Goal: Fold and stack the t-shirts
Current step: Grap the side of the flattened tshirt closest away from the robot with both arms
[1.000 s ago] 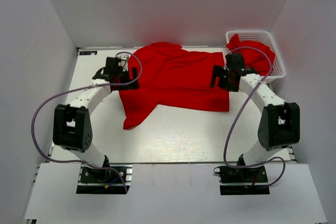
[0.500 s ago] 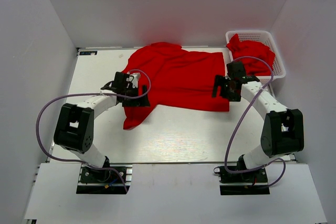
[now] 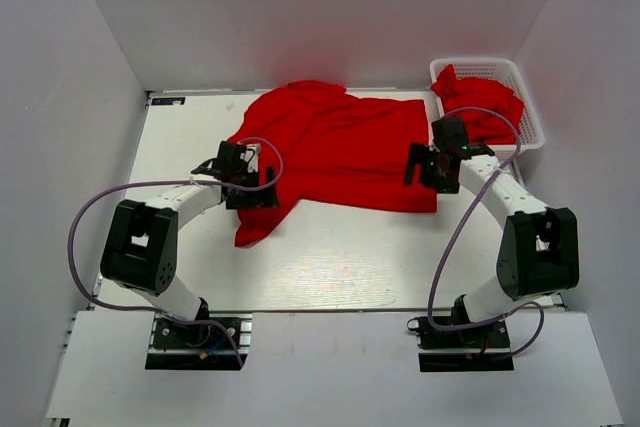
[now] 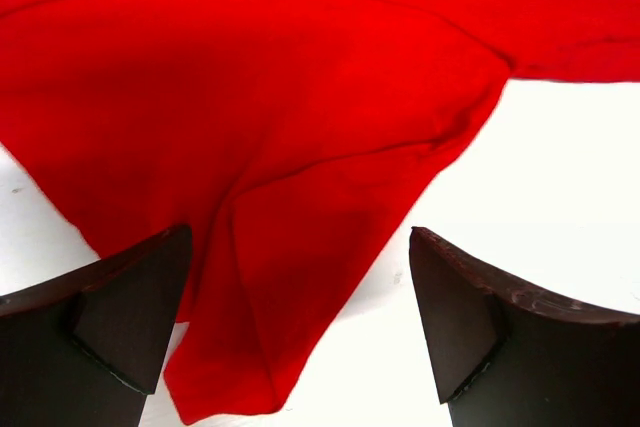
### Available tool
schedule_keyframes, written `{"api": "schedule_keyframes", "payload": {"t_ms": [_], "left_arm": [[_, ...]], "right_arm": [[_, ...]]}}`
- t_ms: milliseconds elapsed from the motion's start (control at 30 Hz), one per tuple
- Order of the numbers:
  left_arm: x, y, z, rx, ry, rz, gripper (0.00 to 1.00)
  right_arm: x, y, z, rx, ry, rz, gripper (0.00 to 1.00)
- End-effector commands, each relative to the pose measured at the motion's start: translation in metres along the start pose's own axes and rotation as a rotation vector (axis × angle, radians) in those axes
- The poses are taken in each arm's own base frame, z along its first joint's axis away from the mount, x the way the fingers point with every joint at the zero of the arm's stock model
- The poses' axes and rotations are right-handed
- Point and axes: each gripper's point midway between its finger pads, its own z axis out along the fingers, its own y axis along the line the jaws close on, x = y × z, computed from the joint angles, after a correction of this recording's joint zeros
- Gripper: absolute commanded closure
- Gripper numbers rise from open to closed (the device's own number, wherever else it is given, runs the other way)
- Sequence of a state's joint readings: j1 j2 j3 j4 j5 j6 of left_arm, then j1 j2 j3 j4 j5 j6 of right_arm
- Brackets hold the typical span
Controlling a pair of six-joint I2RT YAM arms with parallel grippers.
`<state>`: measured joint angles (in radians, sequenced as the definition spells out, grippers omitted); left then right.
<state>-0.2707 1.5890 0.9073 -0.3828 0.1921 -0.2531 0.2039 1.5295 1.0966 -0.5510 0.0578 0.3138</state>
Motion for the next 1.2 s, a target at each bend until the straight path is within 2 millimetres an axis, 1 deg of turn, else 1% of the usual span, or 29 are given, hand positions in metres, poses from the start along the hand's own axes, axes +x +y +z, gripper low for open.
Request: {"api": "schedule_keyframes", "payload": {"t_ms": [0, 33, 67, 133, 167, 200, 233, 300, 367, 400, 433, 467, 500, 533, 567, 600, 633, 733, 767, 800, 833, 867, 900, 1000, 1033, 1067, 1100, 1133, 1167], "left_arm": [[-0.005, -0.019, -0.006, 0.079, -0.032, 0.016, 0.01], [0.000, -0.028, -0.006, 0.138, -0.019, 0.019, 0.01], [-0.004, -0.037, -0.006, 0.175, -0.039, 0.035, 0.02], [0.008, -0.043, -0.004, 0.210, -0.010, 0.039, 0.09], [0.011, -0.042, -0.004, 0.206, 0.004, 0.035, 0.11], [0.017, -0.040, -0.002, 0.189, 0.023, 0.037, 0.11], [0.018, -0.036, -0.001, 0.166, 0.026, 0.034, 0.11], [0.016, -0.038, -0.006, 0.168, 0.017, 0.036, 0.11], [0.014, -0.048, -0.013, 0.209, 0.006, 0.051, 0.11], [0.007, -0.058, -0.021, 0.242, -0.028, 0.071, 0.11], [0.009, -0.065, -0.025, 0.286, -0.030, 0.077, 0.14], [0.009, -0.071, -0.029, 0.307, -0.034, 0.089, 0.14], [0.014, -0.070, -0.028, 0.313, -0.023, 0.095, 0.16], [0.019, -0.075, -0.028, 0.325, -0.005, 0.102, 0.16], [0.019, -0.074, -0.028, 0.325, -0.007, 0.113, 0.16], [0.029, -0.076, -0.027, 0.332, 0.022, 0.114, 0.16], [0.042, -0.076, -0.021, 0.336, 0.065, 0.113, 0.18], [0.057, -0.067, -0.016, 0.279, 0.127, 0.087, 0.21], [0.050, -0.070, -0.023, 0.266, 0.088, 0.097, 0.21], [0.043, -0.066, -0.026, 0.235, 0.051, 0.095, 0.21], [0.032, -0.071, -0.032, 0.252, -0.001, 0.108, 0.19], [0.021, -0.079, -0.046, 0.282, -0.057, 0.124, 0.19], [0.019, -0.081, -0.049, 0.287, -0.070, 0.128, 0.19], [0.020, -0.084, -0.050, 0.309, -0.063, 0.130, 0.18], [0.033, -0.086, -0.044, 0.325, -0.017, 0.130, 0.18], [0.036, -0.090, -0.042, 0.353, -0.003, 0.142, 0.18], [0.043, -0.090, -0.039, 0.349, 0.027, 0.141, 0.18], [0.044, -0.086, -0.038, 0.327, 0.032, 0.137, 0.18], [0.040, -0.078, -0.036, 0.274, 0.019, 0.123, 0.18]], "right_arm": [[-0.010, -0.002, -0.010, 0.011, -0.043, -0.009, 0.10], [-0.010, -0.002, -0.010, 0.011, -0.043, -0.009, 0.10], [-0.010, -0.003, -0.010, 0.013, -0.045, -0.006, 0.10], [-0.009, -0.003, -0.011, 0.012, -0.042, -0.008, 0.10], [-0.009, -0.002, -0.012, 0.012, -0.045, -0.011, 0.10], [-0.010, -0.003, -0.011, 0.013, -0.045, -0.008, 0.10], [-0.010, -0.002, -0.013, 0.008, -0.047, -0.008, 0.10], [-0.010, -0.001, -0.015, 0.001, -0.056, -0.007, 0.10], [-0.011, -0.001, -0.017, -0.003, -0.061, -0.008, 0.10], [-0.010, 0.000, -0.018, -0.009, -0.062, -0.009, 0.10], [-0.010, 0.001, -0.018, -0.009, -0.064, -0.011, 0.10], [-0.010, 0.000, -0.019, -0.009, -0.065, -0.009, 0.10], [-0.010, -0.001, -0.019, -0.005, -0.070, -0.008, 0.10], [-0.010, -0.002, -0.020, -0.003, -0.071, -0.008, 0.10], [-0.009, -0.002, -0.020, 0.001, -0.070, -0.010, 0.10], [-0.011, -0.003, -0.022, 0.000, -0.078, -0.008, 0.10], [-0.011, -0.002, -0.023, 0.000, -0.081, -0.010, 0.10], [-0.011, -0.004, -0.025, 0.006, -0.088, -0.007, 0.10], [-0.010, -0.003, -0.025, 0.000, -0.089, -0.006, 0.10], [-0.009, -0.003, -0.025, -0.001, -0.087, -0.006, 0.10], [-0.009, -0.003, -0.026, -0.003, -0.091, -0.007, 0.10], [-0.009, -0.003, -0.026, -0.004, -0.090, -0.006, 0.10], [-0.009, -0.003, -0.026, -0.002, -0.089, -0.010, 0.10], [-0.010, -0.006, -0.027, 0.013, -0.095, -0.008, 0.10], [-0.011, -0.006, -0.028, 0.015, -0.100, -0.008, 0.10], [-0.011, -0.006, -0.028, 0.016, -0.102, -0.006, 0.10], [-0.011, -0.006, -0.028, 0.016, -0.101, -0.009, 0.10], [-0.011, -0.006, -0.028, 0.014, -0.102, -0.010, 0.10], [-0.011, -0.006, -0.028, 0.011, -0.102, -0.009, 0.10]]}}
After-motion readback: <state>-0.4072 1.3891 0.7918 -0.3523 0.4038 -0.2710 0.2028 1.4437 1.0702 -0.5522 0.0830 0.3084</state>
